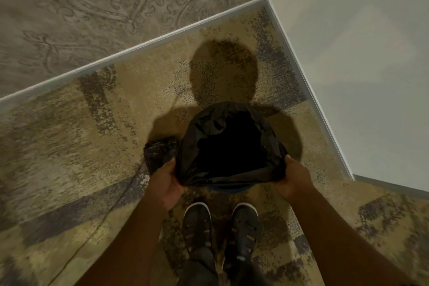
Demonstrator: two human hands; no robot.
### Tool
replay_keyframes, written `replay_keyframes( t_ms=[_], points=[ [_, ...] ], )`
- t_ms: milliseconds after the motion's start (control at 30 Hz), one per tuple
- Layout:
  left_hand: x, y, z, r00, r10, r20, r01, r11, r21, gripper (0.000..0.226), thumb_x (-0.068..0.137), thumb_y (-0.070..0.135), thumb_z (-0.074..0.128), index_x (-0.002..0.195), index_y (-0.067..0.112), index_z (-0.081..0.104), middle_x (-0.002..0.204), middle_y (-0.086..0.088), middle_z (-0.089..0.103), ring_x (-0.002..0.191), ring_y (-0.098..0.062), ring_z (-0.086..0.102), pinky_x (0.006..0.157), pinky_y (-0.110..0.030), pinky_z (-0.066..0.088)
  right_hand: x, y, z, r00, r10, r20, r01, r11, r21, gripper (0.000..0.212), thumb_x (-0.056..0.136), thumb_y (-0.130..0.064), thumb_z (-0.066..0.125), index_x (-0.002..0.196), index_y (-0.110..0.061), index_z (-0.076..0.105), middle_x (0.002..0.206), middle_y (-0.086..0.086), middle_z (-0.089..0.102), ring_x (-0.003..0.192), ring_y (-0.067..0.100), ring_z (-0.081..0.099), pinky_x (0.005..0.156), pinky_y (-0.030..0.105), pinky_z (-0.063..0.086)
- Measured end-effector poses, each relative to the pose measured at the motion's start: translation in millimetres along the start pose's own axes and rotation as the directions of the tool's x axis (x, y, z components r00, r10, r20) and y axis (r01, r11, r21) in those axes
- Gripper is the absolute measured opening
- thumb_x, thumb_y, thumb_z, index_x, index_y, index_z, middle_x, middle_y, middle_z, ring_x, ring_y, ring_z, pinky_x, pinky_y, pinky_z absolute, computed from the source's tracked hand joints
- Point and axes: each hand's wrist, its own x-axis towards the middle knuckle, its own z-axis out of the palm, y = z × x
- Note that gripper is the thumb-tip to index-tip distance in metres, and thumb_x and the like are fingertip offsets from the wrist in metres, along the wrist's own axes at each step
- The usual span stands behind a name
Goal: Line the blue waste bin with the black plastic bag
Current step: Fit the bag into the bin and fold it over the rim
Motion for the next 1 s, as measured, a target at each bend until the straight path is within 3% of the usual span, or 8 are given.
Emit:
replay_keyframes(
  t_ms=[167, 233, 300, 333, 500, 667, 867, 1000],
  points=[
    [-1.7, -6.4, -5.9, 0.995, 0.009, 0.101, -0.018, 0.996, 0.087, 0.034, 0.108, 0.026, 0.050, 0.133, 0.011, 0.068, 0.132, -0.011, 0.072, 0.123, -0.032, 0.066, 0.109, -0.050, 0.046, 5.9, 14.9, -6.9, 0.999, -0.036, -0.022, 0.033, 0.993, -0.117, 0.028, 0.109, -0.025, 0.051, 0.125, -0.008, 0.066, 0.126, 0.018, 0.069, 0.118, 0.040, 0.065, 0.104, 0.057, 0.052],
    [-0.5, -7.9, -11.8, 0.997, 0.016, 0.081, -0.028, 0.989, 0.149, 0.029, 0.105, 0.018, 0.049, 0.121, 0.014, 0.072, 0.119, -0.007, 0.075, 0.100, -0.029, 0.067, 0.085, -0.042, 0.051, 8.9, 18.8, -10.8, 0.998, -0.061, -0.015, 0.057, 0.980, -0.192, 0.025, 0.109, -0.026, 0.050, 0.115, -0.011, 0.069, 0.126, 0.019, 0.069, 0.117, 0.041, 0.066, 0.104, 0.059, 0.051],
    [-2.4, -8.9, -16.4, 0.998, 0.013, 0.062, -0.027, 0.972, 0.233, 0.030, 0.101, 0.012, 0.045, 0.098, 0.019, 0.074, 0.095, -0.005, 0.067, 0.069, -0.022, 0.052, 0.055, -0.034, 0.035, 10.3, 21.3, -12.2, 0.994, -0.102, -0.032, 0.088, 0.948, -0.307, 0.027, 0.108, -0.028, 0.051, 0.116, -0.010, 0.070, 0.127, 0.020, 0.068, 0.117, 0.042, 0.065, 0.106, 0.062, 0.049],
    [-3.1, -9.1, -19.2, 0.998, 0.010, 0.056, -0.025, 0.961, 0.275, 0.031, 0.099, 0.009, 0.043, 0.092, 0.018, 0.072, 0.088, -0.006, 0.061, 0.061, -0.019, 0.048, 0.051, -0.033, 0.027, 10.2, 22.1, -12.3, 0.989, -0.136, -0.049, 0.108, 0.921, -0.375, 0.030, 0.108, -0.029, 0.051, 0.121, -0.009, 0.069, 0.129, 0.021, 0.067, 0.119, 0.042, 0.064, 0.106, 0.062, 0.049],
    [-1.2, -14.9, -29.0, 0.999, -0.046, -0.018, 0.049, 0.852, 0.521, 0.026, 0.094, 0.001, 0.043, 0.085, 0.020, 0.059, 0.081, 0.000, 0.065, 0.069, -0.016, 0.060, 0.061, -0.034, 0.025, 13.3, 29.1, -14.9, 0.975, -0.219, -0.024, 0.173, 0.828, -0.533, 0.036, 0.111, -0.030, 0.045, 0.130, -0.007, 0.066, 0.132, 0.018, 0.065, 0.122, 0.038, 0.062, 0.105, 0.055, 0.052],
    [7.6, -19.8, -30.9, 0.992, -0.043, -0.115, 0.112, 0.698, 0.708, 0.017, 0.095, 0.005, 0.056, 0.092, 0.019, 0.066, 0.092, -0.003, 0.070, 0.079, -0.020, 0.064, 0.070, -0.035, 0.031, 18.7, 35.7, -13.5, 0.984, -0.175, -0.019, 0.145, 0.863, -0.483, 0.031, 0.106, -0.020, 0.054, 0.131, -0.003, 0.064, 0.131, 0.025, 0.066, 0.109, 0.035, 0.066, 0.102, 0.059, 0.053],
    [28.3, -16.7, -30.3, 0.981, 0.082, -0.174, 0.096, 0.574, 0.813, 0.019, 0.099, 0.006, 0.058, 0.112, 0.014, 0.069, 0.100, -0.006, 0.077, 0.079, -0.017, 0.074, 0.064, -0.029, 0.044, 26.8, 37.7, -11.9, 0.986, -0.162, -0.037, 0.120, 0.848, -0.517, 0.024, 0.109, -0.019, 0.050, 0.114, -0.006, 0.069, 0.114, 0.019, 0.069, 0.102, 0.039, 0.068, 0.077, 0.047, 0.058],
    [44.2, -12.8, -29.3, 0.962, 0.188, -0.196, 0.050, 0.588, 0.808, 0.016, 0.094, -0.011, 0.060, 0.106, -0.006, 0.071, 0.077, -0.011, 0.071, 0.071, -0.028, 0.066, 0.068, -0.038, 0.054, 32.6, 30.2, -3.9, 0.984, -0.174, -0.029, 0.129, 0.822, -0.555, 0.020, 0.108, -0.014, 0.048, 0.107, -0.009, 0.067, 0.101, 0.011, 0.067, 0.086, 0.030, 0.063, 0.058, 0.034, 0.053]
  ],
)
